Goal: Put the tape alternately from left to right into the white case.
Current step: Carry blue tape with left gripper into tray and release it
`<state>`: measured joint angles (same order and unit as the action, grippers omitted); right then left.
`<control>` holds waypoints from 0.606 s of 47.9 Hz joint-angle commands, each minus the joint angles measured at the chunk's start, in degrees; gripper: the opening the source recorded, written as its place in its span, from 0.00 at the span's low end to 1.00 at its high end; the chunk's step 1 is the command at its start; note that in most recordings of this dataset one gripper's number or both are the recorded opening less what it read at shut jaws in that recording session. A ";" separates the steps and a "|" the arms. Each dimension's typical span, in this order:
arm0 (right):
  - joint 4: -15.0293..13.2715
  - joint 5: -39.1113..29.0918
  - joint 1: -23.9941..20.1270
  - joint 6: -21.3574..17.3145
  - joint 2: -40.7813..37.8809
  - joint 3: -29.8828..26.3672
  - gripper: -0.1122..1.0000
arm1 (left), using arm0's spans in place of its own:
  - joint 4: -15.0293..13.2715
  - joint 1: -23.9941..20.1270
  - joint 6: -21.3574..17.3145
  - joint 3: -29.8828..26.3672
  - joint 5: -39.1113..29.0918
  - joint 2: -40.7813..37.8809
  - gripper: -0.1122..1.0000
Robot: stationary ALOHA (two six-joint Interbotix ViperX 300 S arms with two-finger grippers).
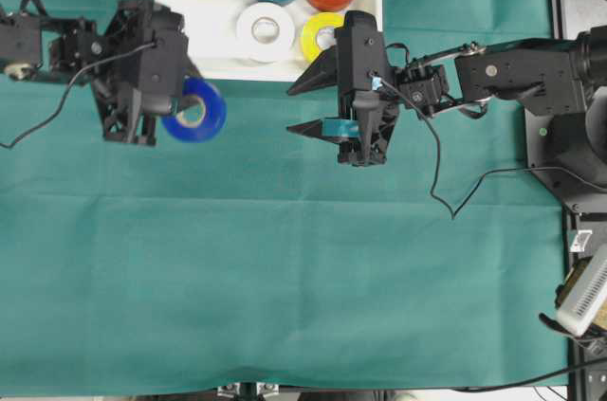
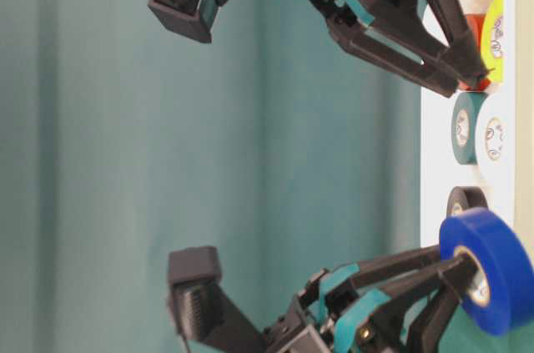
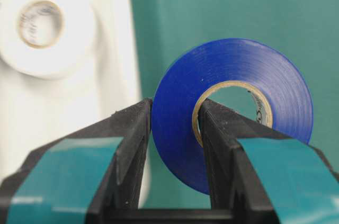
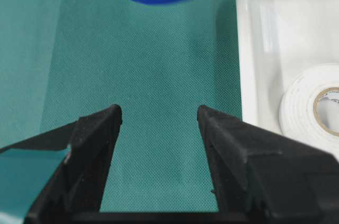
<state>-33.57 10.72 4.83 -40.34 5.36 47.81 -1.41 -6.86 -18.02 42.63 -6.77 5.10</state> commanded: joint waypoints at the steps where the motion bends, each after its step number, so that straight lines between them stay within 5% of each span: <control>1: 0.00 0.18 -0.26 0.00 2.37 -0.44 0.72 | 0.18 -2.11 -1.14 -1.41 2.20 -0.26 0.08; 29: 0.00 0.35 -0.26 0.00 2.37 -0.44 0.72 | 0.18 -10.81 -2.99 -4.22 6.42 -7.47 0.08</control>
<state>-33.57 10.72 4.75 -40.34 5.36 47.81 -1.41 -16.88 -20.83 39.90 -0.97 -2.29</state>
